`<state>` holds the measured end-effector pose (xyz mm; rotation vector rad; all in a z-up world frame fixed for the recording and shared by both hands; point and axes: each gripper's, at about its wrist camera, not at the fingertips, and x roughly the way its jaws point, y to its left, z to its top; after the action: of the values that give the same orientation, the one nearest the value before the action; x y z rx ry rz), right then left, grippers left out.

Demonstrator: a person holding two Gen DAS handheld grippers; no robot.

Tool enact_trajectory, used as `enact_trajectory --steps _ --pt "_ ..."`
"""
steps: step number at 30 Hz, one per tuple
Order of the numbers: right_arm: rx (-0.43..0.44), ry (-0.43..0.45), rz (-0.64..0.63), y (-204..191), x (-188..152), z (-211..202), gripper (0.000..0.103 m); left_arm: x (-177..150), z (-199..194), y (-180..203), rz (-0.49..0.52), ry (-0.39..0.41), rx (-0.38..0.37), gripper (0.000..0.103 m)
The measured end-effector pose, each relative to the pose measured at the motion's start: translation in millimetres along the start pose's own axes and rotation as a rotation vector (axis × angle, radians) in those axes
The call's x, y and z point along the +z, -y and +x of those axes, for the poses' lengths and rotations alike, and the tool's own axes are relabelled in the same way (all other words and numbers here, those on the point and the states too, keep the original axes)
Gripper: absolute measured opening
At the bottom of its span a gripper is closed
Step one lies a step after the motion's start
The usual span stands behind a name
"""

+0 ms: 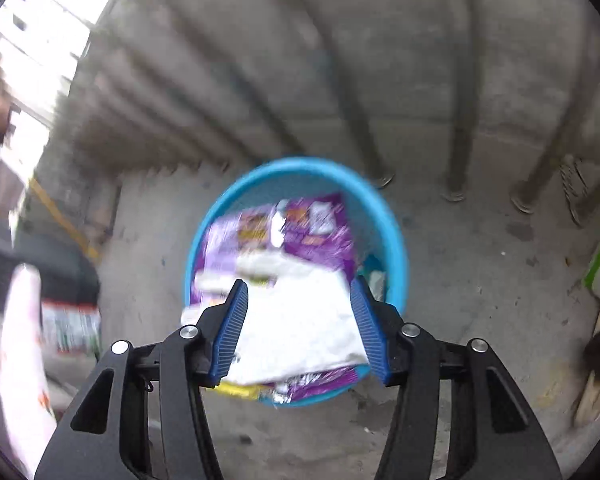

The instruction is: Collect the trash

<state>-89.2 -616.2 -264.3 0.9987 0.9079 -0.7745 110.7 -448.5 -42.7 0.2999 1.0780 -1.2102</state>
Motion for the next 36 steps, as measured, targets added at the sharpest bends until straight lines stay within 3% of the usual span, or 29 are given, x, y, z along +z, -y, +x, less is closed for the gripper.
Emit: enact_trajectory --steps 3,5,7,9,11,15,19,21,23,24,27,30,34,36 --pt "-0.079 -0.209 -0.015 -15 2 62 0.031 -18 -44 -5 0.016 0.064 0.030 0.064" --pt "-0.140 -0.312 -0.046 -18 2 103 0.030 -35 -71 -10 0.018 0.093 0.054 0.068" --pt "-0.218 -0.357 -0.087 -19 1 122 0.029 -55 -99 -18 0.016 0.125 0.084 0.071" --pt "-0.244 -0.344 -0.090 -19 4 116 0.029 -74 -126 -27 -0.002 0.168 0.126 0.079" --pt "-0.239 -0.287 -0.070 -19 6 91 0.030 -96 -154 -37 -0.037 0.227 0.179 0.084" --pt "-0.202 -0.140 -0.046 -18 2 22 0.049 -136 -203 -53 -0.119 0.318 0.260 0.086" --pt "-0.113 0.019 -0.078 -39 -18 -59 0.050 -175 -245 -65 -0.214 0.411 0.317 0.091" --pt "-0.053 0.105 -0.151 -64 -35 -107 0.051 -194 -266 -70 -0.270 0.453 0.336 0.092" --pt "0.002 0.201 -0.251 -90 -56 -154 0.059 -211 -282 -72 -0.313 0.489 0.363 0.094" --pt "0.034 0.246 -0.310 -109 -67 -177 0.067 -219 -288 -73 -0.332 0.497 0.391 0.094" --pt "0.162 0.352 -0.486 -151 -101 -239 0.085 -245 -299 -74 -0.384 0.502 0.488 0.094" --pt "0.188 0.466 -0.611 -187 -139 -288 0.096 -272 -305 -78 -0.443 0.475 0.642 0.094" --pt "0.257 0.493 -0.774 -227 -188 -321 0.097 -298 -318 -76 -0.475 0.467 0.827 0.094" --pt "0.291 0.471 -0.829 -241 -211 -328 0.097 -310 -329 -75 -0.505 0.482 0.830 0.094"
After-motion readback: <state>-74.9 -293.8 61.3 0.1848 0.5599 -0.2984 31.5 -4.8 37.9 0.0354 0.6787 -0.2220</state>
